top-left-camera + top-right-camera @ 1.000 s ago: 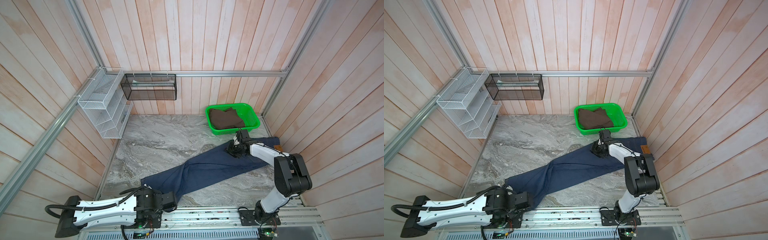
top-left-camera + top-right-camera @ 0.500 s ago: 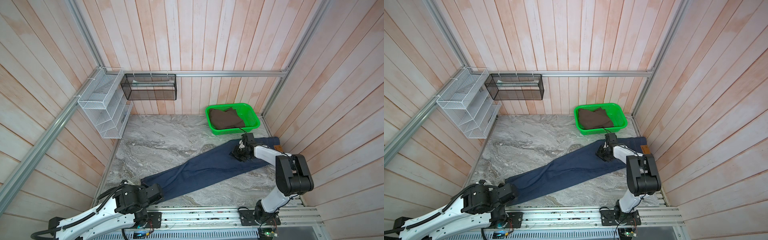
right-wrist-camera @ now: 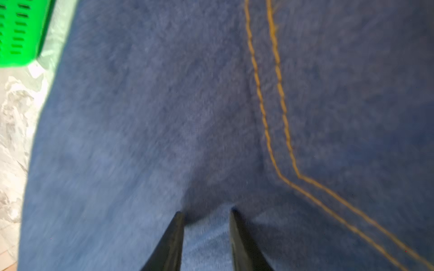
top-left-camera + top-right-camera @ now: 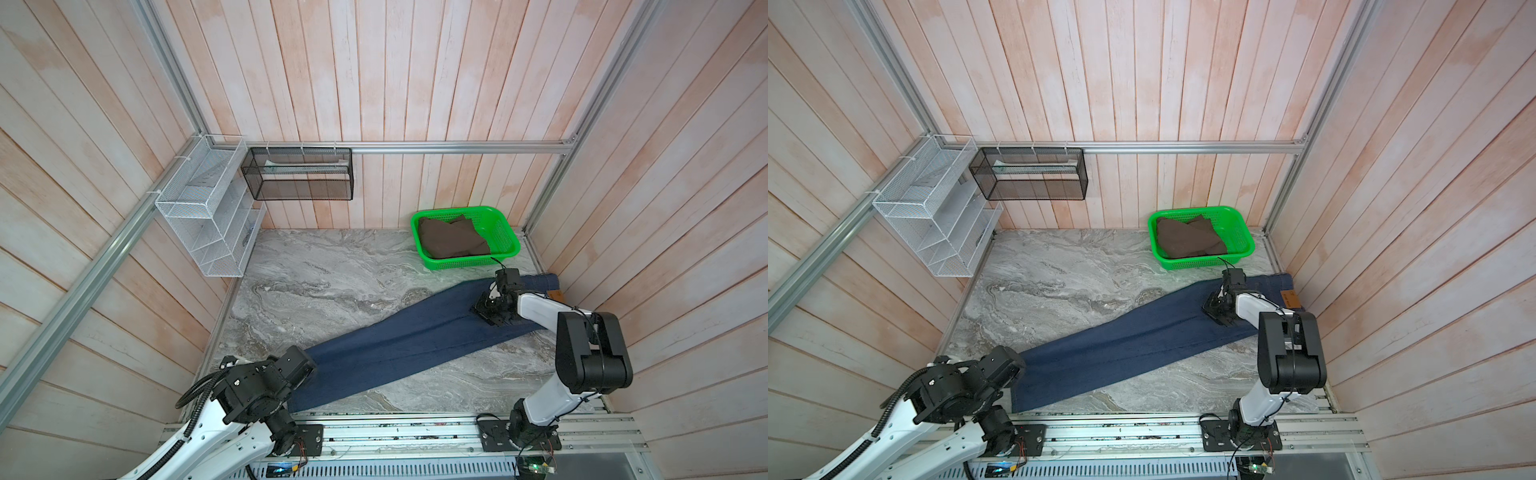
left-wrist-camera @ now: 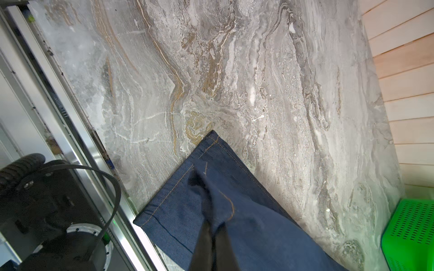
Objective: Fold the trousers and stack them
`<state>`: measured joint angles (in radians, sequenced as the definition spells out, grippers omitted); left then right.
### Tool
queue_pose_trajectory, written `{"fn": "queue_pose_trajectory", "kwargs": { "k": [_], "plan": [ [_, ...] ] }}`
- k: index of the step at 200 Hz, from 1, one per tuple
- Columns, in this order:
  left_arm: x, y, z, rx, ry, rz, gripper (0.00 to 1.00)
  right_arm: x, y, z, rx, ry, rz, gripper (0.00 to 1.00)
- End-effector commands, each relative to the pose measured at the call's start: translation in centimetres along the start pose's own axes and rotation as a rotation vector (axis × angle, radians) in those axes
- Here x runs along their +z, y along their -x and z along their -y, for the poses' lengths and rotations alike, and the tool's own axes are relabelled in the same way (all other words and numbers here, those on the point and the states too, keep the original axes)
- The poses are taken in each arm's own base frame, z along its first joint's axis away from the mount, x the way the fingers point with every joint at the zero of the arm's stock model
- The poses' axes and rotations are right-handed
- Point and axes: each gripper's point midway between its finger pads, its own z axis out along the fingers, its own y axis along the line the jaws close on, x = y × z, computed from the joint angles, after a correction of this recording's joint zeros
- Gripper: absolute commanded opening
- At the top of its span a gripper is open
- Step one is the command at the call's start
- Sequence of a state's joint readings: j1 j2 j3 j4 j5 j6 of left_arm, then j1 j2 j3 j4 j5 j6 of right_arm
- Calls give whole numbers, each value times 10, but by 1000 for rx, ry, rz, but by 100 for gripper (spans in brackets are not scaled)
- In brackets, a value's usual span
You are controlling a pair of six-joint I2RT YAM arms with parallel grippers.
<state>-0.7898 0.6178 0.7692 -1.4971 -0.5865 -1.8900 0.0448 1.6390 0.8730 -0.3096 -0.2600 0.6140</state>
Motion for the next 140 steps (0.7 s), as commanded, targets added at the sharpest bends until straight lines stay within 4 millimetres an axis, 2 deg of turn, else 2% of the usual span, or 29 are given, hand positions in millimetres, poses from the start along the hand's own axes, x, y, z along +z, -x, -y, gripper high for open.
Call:
{"fn": "queue_pose_trajectory", "kwargs": {
  "k": [1,27,55,97,140],
  "plan": [
    [-6,9,3,67,14,32,0,-14,-20,-16,-35,12,-33,42],
    [-6,5,11,82,14,26,0,-30,-49,-40,-24,75,-61,50],
    [-8,5,16,81,0,27,0,-40,-88,-48,32,104,-100,54],
    [-11,7,21,89,-10,27,0,-34,-156,-64,107,121,-223,54],
    [-13,8,25,93,-30,25,0,-23,-189,-87,176,139,-270,54]
  ]
}}
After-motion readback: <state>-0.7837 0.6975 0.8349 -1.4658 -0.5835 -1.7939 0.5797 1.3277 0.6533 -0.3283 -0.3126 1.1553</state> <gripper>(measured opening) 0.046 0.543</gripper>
